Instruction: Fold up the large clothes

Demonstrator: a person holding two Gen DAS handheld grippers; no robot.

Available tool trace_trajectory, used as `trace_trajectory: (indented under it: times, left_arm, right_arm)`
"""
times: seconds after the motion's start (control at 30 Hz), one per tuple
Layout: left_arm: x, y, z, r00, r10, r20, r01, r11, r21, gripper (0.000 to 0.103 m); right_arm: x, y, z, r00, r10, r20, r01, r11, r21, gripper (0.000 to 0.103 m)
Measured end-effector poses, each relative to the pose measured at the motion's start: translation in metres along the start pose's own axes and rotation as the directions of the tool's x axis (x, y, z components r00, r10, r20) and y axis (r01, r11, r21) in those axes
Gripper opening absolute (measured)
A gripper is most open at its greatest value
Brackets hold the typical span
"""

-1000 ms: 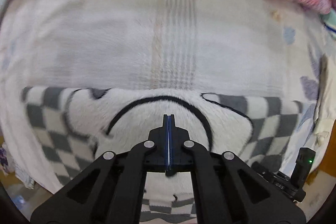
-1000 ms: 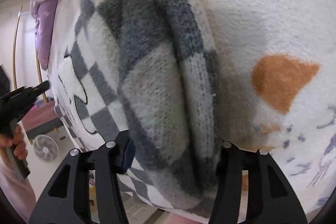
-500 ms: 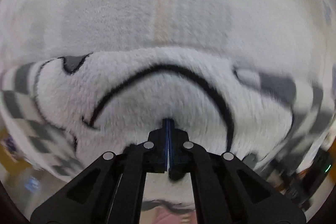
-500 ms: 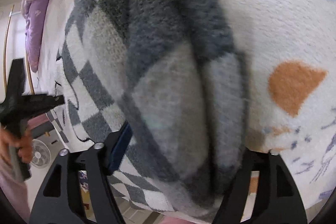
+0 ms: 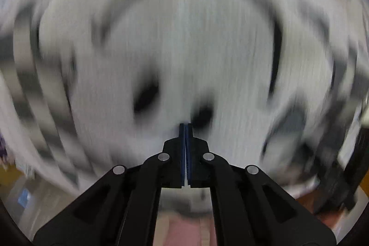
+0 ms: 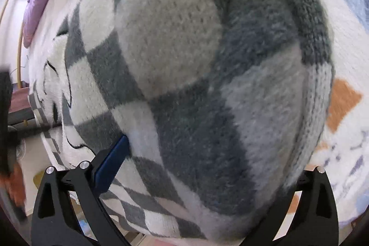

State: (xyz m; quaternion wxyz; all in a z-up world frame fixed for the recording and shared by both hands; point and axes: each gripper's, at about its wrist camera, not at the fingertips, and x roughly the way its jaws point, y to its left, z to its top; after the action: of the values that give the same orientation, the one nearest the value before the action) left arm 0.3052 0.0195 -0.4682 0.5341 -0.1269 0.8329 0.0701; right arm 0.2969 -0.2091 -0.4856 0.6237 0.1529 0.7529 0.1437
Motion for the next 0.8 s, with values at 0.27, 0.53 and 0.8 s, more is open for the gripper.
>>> trace_trajectory:
  times: [0.27,0.53,0.8]
  left_arm:
    - [0.053,0.003,-0.091,0.982,0.075,0.173,-0.069,0.997,-0.040,0.000]
    - [0.037,0.022,-0.151,0.957,-0.133,0.257,0.167,0.979,-0.114,0.000]
    - [-0.098,-0.017,0.021,0.902,-0.112,0.417,0.106,0.994,0.038,0.000]
  right_arm:
    - [0.007,0.005,-0.004,1.000,0.018,0.014,-0.016,0.997,-0.081,0.095]
    - [0.015,0.011,0.002,1.000,0.030,0.008,-0.029,0.995,-0.094,0.096]
    - [0.020,0.008,-0.003,0.999,0.045,-0.021,-0.047,0.994,-0.102,0.096]
